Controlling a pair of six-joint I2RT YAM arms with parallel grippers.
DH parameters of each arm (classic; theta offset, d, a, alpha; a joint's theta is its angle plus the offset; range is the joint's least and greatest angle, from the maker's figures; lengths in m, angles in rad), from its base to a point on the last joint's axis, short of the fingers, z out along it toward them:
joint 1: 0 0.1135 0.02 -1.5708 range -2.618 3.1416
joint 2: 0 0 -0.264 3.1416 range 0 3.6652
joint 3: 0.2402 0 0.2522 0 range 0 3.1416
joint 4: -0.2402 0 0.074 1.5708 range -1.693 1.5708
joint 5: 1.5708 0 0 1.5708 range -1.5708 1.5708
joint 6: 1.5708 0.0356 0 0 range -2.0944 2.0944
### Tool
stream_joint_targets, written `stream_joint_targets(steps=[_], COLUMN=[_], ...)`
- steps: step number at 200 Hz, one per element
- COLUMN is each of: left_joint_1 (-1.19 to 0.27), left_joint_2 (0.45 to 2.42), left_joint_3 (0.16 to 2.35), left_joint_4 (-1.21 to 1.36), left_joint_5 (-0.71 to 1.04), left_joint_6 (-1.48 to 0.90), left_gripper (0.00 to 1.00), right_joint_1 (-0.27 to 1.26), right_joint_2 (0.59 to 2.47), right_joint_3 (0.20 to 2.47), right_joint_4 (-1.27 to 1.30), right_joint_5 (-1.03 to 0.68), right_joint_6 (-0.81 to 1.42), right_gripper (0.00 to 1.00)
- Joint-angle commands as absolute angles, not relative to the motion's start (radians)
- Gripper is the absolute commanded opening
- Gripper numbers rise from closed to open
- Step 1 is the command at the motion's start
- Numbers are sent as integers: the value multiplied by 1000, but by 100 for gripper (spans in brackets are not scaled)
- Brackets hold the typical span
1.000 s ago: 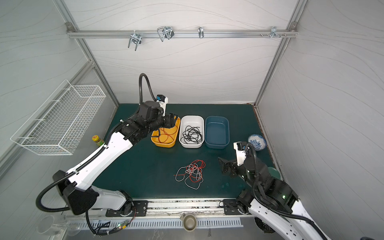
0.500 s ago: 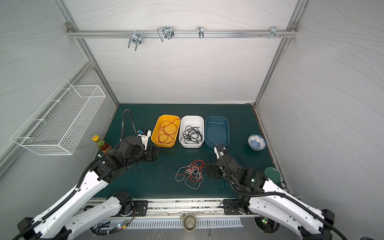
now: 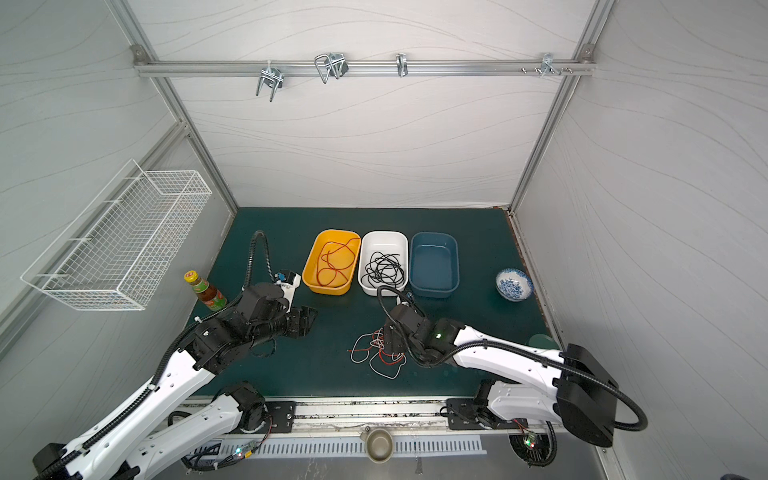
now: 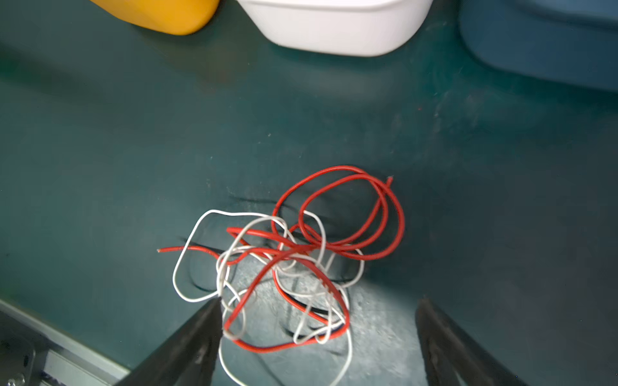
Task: Untangle the cables
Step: 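Move both grippers down to the red-white wire pile, then close the right gripper on the red-white wire pile's center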
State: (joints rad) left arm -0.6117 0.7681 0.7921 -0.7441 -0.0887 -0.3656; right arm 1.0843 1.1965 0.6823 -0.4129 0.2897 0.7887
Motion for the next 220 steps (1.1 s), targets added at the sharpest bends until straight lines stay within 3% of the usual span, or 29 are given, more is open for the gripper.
stream_joint_targets(steps=[1, 27, 63, 153, 220], left_joint_1=[-615, -617, -617, -616, -617], left_joint_2=[759, 768, 793, 804, 814], left_joint_3=[799, 800, 804, 804, 804], left_joint_4=[-733, -735, -739, -737, -738], left_joint_5=[-92, -88, -77, -57, -47], left_joint_6=[-356, -356, -350, -350, -351], left_gripper=[68, 68, 67, 67, 67], right_joint_1=[1091, 1089, 1042, 1020, 1020], right_joint_2=[1258, 1293, 1315, 1347, 1326], right_joint_3=[723, 747, 716, 652, 626], right_joint_4=[-348, -334, -282, -204, -199], right_joint_5=[260, 285, 229, 146, 176], right_joint_6=[850, 859, 880, 944, 963], right_gripper=[86, 79, 56, 46, 19])
